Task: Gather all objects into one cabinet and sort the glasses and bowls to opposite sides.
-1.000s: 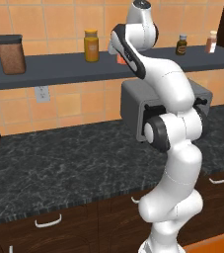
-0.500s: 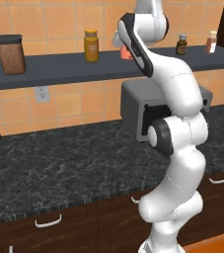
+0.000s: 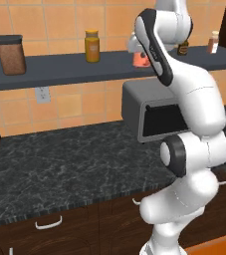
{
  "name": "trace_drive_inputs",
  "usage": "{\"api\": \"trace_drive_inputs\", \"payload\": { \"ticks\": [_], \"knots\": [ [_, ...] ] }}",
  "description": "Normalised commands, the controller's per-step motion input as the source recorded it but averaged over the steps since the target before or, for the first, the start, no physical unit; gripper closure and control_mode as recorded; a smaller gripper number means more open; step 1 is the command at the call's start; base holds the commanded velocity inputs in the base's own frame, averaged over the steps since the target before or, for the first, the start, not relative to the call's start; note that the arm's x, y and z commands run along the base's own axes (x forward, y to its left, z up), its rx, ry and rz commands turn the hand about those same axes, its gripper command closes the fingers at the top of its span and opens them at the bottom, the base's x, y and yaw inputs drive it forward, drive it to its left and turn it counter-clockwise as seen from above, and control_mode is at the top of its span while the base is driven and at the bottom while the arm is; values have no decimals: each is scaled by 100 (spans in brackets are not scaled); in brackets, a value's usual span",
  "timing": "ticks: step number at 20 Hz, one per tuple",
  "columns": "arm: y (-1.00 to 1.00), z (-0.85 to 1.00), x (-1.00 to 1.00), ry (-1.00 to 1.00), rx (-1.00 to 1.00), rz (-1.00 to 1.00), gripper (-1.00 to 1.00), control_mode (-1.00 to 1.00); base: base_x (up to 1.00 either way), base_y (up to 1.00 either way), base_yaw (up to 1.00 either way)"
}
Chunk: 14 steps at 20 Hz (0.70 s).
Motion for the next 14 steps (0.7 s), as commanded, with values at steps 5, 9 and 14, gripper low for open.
{"api": "trace_drive_inputs", "payload": {
  "ticks": [5, 9, 14],
  "knots": [
    [-9, -82, -100, -29, 0, 0, 100, -100, 0, 0, 0],
    [-7, -30, -73, -18, 0, 0, 100, -100, 0, 0, 0],
    [0, -26, -72, 0, 0, 4, 100, -100, 0, 0, 0]
  ]
}}
